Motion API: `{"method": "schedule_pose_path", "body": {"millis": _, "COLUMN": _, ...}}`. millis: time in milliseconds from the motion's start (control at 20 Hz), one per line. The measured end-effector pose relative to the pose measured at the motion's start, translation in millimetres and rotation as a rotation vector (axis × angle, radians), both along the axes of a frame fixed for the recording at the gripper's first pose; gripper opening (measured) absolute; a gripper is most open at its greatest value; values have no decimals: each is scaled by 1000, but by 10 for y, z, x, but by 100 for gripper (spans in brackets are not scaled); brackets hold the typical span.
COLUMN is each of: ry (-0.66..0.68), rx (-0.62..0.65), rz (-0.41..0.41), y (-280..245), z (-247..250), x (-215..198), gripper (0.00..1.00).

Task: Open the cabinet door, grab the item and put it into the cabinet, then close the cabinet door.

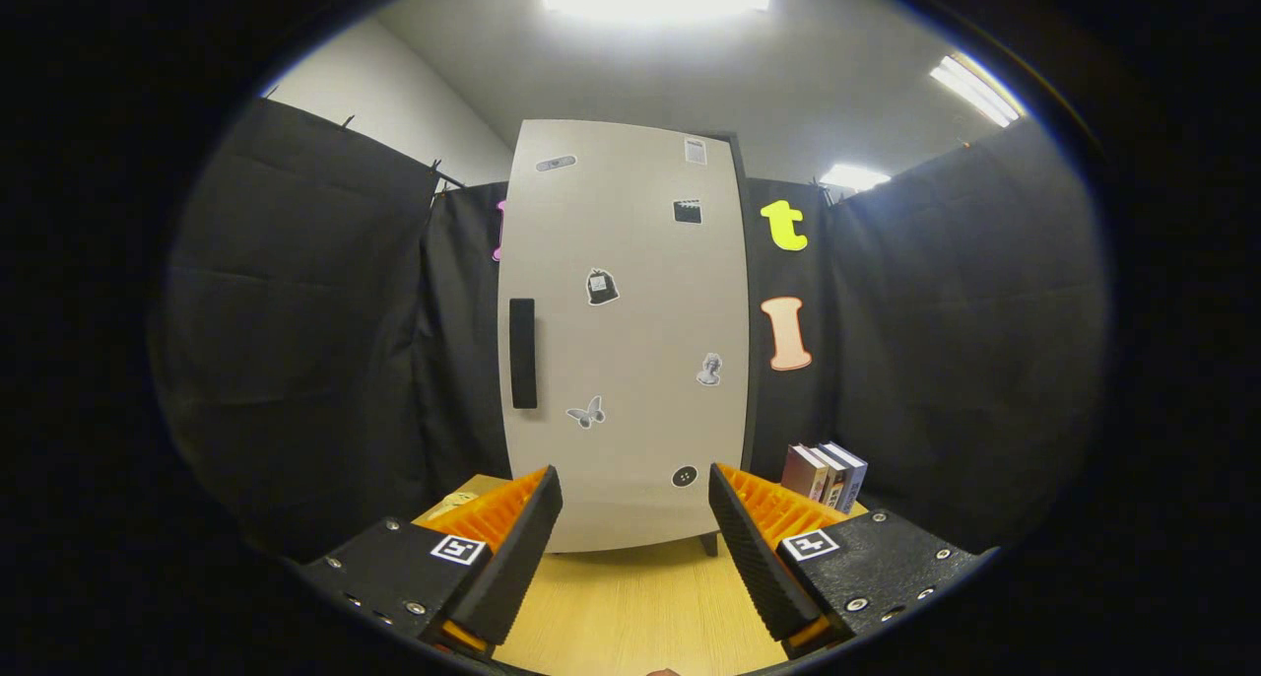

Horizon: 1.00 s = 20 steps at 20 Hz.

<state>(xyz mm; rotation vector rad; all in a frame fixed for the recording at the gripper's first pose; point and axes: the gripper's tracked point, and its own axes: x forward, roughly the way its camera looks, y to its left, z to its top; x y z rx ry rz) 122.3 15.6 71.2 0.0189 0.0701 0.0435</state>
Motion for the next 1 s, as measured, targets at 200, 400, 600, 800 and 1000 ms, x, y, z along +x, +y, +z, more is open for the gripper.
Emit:
{"method": "schedule_pose_path", "body": {"millis": 200, "ry": -5, "rx": 20, "rz": -22, "y": -77, "z": 2, "x": -35, "gripper": 93}}
{"method": "schedule_pose_path", "body": {"millis": 400, "ry": -11, "rx": 25, "rz": -33, "y": -120, "z": 25, "x": -69, "gripper": 93}}
{"method": "schedule_pose_path", "body": {"millis": 600, "ry": -10, "rx": 19, "rz": -36, "y": -135, "z": 30, "x": -94, "gripper": 94}}
{"method": "schedule_pose_path", "body": {"millis": 800, "ry": -16, "rx": 18, "rz": -32, "y": -120, "z": 50, "x": -101, "gripper": 93}}
{"method": "schedule_pose_path", "body": {"millis": 1000, "ry": -19, "rx": 21, "rz": -31, "y": -102, "z": 50, "x": -87, "gripper": 93}}
